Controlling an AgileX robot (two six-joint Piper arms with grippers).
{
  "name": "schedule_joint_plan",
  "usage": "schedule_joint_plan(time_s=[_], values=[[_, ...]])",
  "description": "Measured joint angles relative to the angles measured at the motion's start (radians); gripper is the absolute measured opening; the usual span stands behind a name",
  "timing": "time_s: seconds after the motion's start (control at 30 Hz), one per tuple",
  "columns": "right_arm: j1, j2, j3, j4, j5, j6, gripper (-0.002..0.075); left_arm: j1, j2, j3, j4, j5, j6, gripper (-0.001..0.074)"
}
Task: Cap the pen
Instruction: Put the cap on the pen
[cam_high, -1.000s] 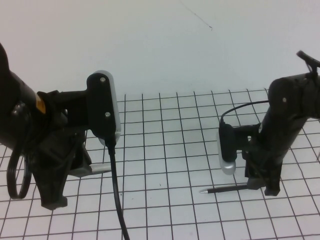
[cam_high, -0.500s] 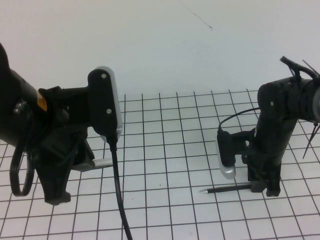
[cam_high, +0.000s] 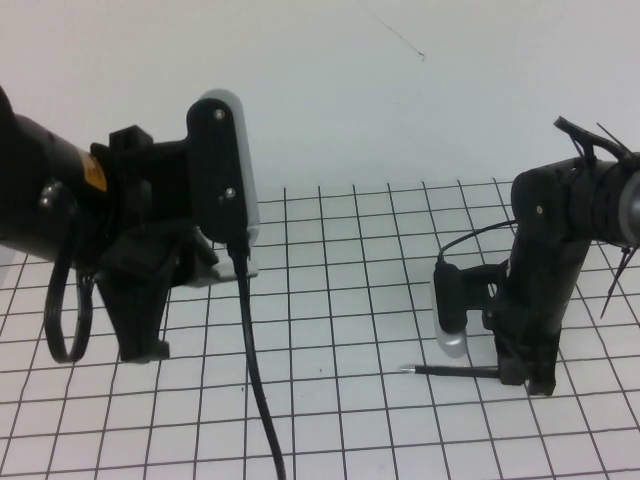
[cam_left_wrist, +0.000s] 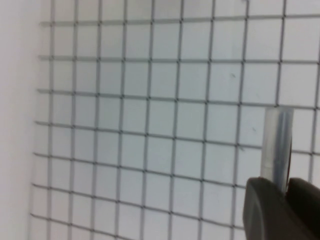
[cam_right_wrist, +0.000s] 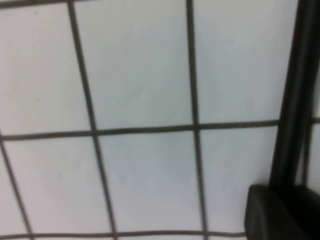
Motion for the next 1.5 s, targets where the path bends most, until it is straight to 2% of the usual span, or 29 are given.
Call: schedule_joint_plan(time_s=[0.03,0.07,0.17,0.2,0.23,0.33,0.37,0.4,0.43,0.47,0.5,0.53,0.57,0.6,0.63,0.77,0.8,0.83,0.9,1.07,1.1,1.13,1.23,1.27,1.3,1.4,1.5], values=[[0.000,-0.004,-0.006,-0.008,0.017,0.034,-0.0003,0.000,0.000,0.000,-0.010,-0.021,0.011,0.0001],[0.000,-0.008,-0.016,-0.013,0.034,0.079,-0.0003,0.000,0.000,0.000,-0.026,-0.050,0.028,0.0038],[0.000,-0.034,-0.061,-0.035,0.118,0.266,-0.0003,0.000,0.000,0.000,-0.061,-0.129,0.095,0.0038],[0.000,-0.044,-0.080,-0.041,0.155,0.335,-0.0003,0.000,0.000,0.000,-0.072,-0.160,0.119,0.0001],[0.000,-0.056,-0.096,-0.041,0.189,0.384,-0.0003,0.000,0.000,0.002,-0.081,-0.184,0.148,0.0038],[0.000,-0.085,-0.151,-0.024,0.330,0.516,-0.0003,0.000,0.000,0.021,-0.102,-0.312,0.219,0.0038],[0.000,-0.101,-0.161,-0.013,0.331,0.577,-0.0003,0.000,-0.002,0.035,-0.102,-0.363,0.231,0.0038],[0.000,-0.122,-0.164,-0.008,0.331,0.644,-0.0003,-0.002,-0.004,0.052,-0.102,-0.411,0.248,0.0001],[0.000,-0.141,-0.164,0.001,0.331,0.688,-0.0003,-0.002,-0.009,0.067,-0.102,-0.444,0.261,0.0038],[0.000,-0.163,-0.164,0.013,0.331,0.719,-0.0003,-0.002,-0.010,0.086,-0.102,-0.485,0.276,0.0038],[0.000,-0.187,-0.164,0.024,0.331,0.735,-0.0003,-0.002,-0.014,0.106,-0.102,-0.521,0.289,0.0038],[0.000,-0.205,-0.164,0.031,0.331,0.739,-0.0003,-0.002,-0.015,0.129,-0.102,-0.556,0.300,0.0001],[0.000,-0.229,-0.164,0.049,0.331,0.744,-0.0003,-0.002,-0.019,0.153,-0.102,-0.580,0.314,0.0038],[0.001,-0.253,-0.161,0.073,0.331,0.753,-0.0003,-0.002,-0.019,0.177,-0.102,-0.605,0.328,0.0001],[0.006,-0.280,-0.153,0.092,0.331,0.761,-0.0003,-0.002,-0.024,0.202,-0.102,-0.628,0.340,0.0038],[0.056,-0.401,-0.057,0.152,0.331,0.761,-0.0003,-0.034,-0.064,0.303,-0.100,-0.710,0.382,0.0038],[0.075,-0.435,-0.022,0.152,0.331,0.761,-0.0003,-0.046,-0.079,0.333,-0.098,-0.749,0.411,0.0001],[0.095,-0.461,0.014,0.152,0.331,0.761,-0.0003,-0.057,-0.093,0.362,-0.098,-0.786,0.436,0.0038],[0.132,-0.527,0.086,0.157,0.331,0.763,-0.0003,-0.076,-0.112,0.413,-0.095,-0.825,0.464,0.0038],[0.177,-0.678,0.214,0.255,0.329,0.749,-0.0003,-0.111,-0.131,0.491,-0.095,-0.820,0.480,0.0038],[0.182,-0.699,0.228,0.267,0.329,0.749,-0.0003,-0.110,-0.123,0.491,-0.096,-0.808,0.483,0.0001],[0.190,-0.718,0.236,0.270,0.329,0.749,-0.0003,-0.120,-0.123,0.503,-0.096,-0.804,0.483,0.0001],[0.200,-0.737,0.247,0.272,0.329,0.749,-0.0003,-0.172,-0.123,0.525,-0.096,-0.775,0.483,0.0001],[0.200,-0.737,0.247,0.281,0.329,0.754,-0.0003,-0.190,-0.123,0.535,-0.096,-0.767,0.483,0.0038],[0.200,-0.732,0.247,0.297,0.329,0.756,-0.0003,-0.212,-0.123,0.541,-0.096,-0.762,0.483,0.0001],[0.200,-0.730,0.255,0.318,0.329,0.752,-0.0003,-0.255,-0.123,0.544,-0.083,-0.760,0.489,0.0000],[0.200,-0.724,0.255,0.314,0.329,0.752,-0.0003,-0.262,-0.123,0.545,-0.073,-0.760,0.494,0.0001]])
